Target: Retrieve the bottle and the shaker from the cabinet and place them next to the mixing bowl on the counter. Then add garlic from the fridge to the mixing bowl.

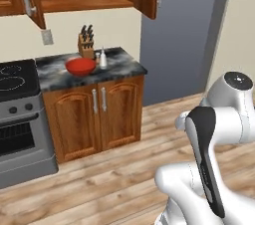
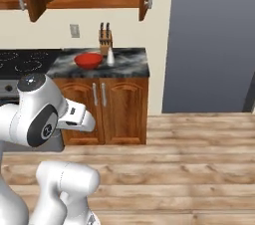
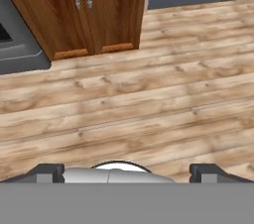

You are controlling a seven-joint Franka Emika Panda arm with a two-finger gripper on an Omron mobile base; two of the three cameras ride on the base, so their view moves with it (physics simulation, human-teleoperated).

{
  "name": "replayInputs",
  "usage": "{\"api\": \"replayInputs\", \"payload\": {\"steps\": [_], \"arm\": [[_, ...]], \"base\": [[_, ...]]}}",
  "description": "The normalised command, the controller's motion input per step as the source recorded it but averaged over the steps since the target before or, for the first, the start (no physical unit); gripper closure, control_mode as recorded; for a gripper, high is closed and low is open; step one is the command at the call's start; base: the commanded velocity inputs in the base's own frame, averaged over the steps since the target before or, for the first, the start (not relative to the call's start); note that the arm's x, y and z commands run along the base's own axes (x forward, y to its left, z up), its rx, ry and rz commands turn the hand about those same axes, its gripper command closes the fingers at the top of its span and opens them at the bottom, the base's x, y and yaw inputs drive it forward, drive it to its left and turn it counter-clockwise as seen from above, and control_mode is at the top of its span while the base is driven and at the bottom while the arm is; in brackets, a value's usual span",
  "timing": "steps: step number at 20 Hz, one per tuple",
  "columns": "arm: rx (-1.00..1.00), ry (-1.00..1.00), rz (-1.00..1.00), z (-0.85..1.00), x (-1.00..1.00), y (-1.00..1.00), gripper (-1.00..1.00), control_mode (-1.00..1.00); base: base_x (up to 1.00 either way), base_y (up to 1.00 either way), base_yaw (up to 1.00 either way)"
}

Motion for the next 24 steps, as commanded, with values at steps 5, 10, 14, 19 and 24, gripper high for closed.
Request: {"api": "replayInputs", "payload": {"steps": [5, 10, 14, 19, 24], "arm": [[0.00, 0.00, 0.00, 0.00, 0.00, 0.00, -1.00, 1.00], [0.00, 0.00, 0.00, 0.00, 0.00, 0.00, -1.00, 1.00], [0.00, 0.00, 0.00, 0.00, 0.00, 0.00, -1.00, 1.00], [0.00, 0.00, 0.00, 0.00, 0.00, 0.00, -1.00, 1.00], [0.00, 0.00, 0.00, 0.00, 0.00, 0.00, -1.00, 1.00]], "base": [[0.00, 0.07, -0.41], [0.00, 0.14, -0.39], [0.00, 0.20, -0.40], [0.00, 0.22, -0.39], [0.09, 0.09, -0.35]]}}
